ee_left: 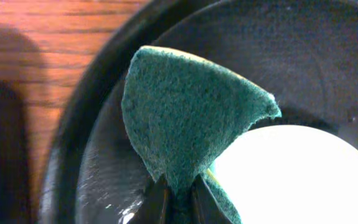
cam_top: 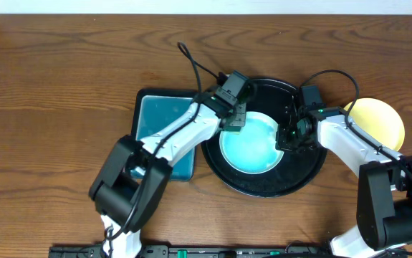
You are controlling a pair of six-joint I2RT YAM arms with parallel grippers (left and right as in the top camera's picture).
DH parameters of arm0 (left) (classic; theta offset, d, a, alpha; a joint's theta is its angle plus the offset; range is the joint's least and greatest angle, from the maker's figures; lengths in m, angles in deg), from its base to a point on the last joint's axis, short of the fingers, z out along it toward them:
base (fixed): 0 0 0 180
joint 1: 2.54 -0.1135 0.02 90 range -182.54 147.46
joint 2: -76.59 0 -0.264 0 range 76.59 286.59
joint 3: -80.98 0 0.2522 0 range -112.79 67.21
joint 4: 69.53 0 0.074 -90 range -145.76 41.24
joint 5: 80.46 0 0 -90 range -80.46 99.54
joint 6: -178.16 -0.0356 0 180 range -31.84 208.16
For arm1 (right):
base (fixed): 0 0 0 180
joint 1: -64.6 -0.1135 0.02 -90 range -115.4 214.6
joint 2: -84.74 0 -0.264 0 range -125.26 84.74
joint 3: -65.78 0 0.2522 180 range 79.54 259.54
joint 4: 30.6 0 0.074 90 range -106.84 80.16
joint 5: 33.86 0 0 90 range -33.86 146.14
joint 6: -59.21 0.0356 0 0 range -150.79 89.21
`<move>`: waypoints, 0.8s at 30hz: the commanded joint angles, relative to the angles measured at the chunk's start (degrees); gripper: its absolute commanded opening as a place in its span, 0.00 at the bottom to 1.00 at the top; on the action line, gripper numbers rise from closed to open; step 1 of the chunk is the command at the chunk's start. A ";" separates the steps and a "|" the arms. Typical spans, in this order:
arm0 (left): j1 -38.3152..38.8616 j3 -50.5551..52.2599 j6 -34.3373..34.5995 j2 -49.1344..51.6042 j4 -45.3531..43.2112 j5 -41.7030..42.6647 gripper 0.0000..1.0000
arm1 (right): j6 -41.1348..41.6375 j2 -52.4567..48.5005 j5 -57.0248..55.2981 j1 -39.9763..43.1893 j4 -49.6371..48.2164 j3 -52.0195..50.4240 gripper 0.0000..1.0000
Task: Clean dirty plates on tray and stack at the side
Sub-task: 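Return the sponge to the blue basin with the left gripper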
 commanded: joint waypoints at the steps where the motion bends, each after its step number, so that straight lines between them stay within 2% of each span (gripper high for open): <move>1: -1.18 0.74 -1.99 -5.29 3.43 -0.74 0.07 | -0.22 -1.84 -8.87 0.20 1.14 -1.05 0.01; 6: -3.30 0.76 -3.41 -9.35 9.35 -0.76 0.08 | -0.22 -1.84 -8.87 0.20 1.09 -1.05 0.01; 11: -8.79 0.74 -4.02 -11.85 14.95 -0.72 0.08 | -0.20 -1.84 -8.85 0.20 0.98 -1.05 0.01; 15: -15.32 0.85 -9.90 -11.52 19.67 -0.70 0.08 | -0.20 -1.84 -8.79 0.17 0.76 -1.05 0.04; 18: -18.40 1.44 -12.50 -10.97 21.33 -0.70 0.07 | -0.20 -1.84 -8.11 0.09 0.63 -1.05 0.03; 24: -22.25 4.31 -12.81 -8.00 21.20 -0.70 0.08 | -0.17 -1.84 -5.11 -0.26 0.63 -1.05 0.01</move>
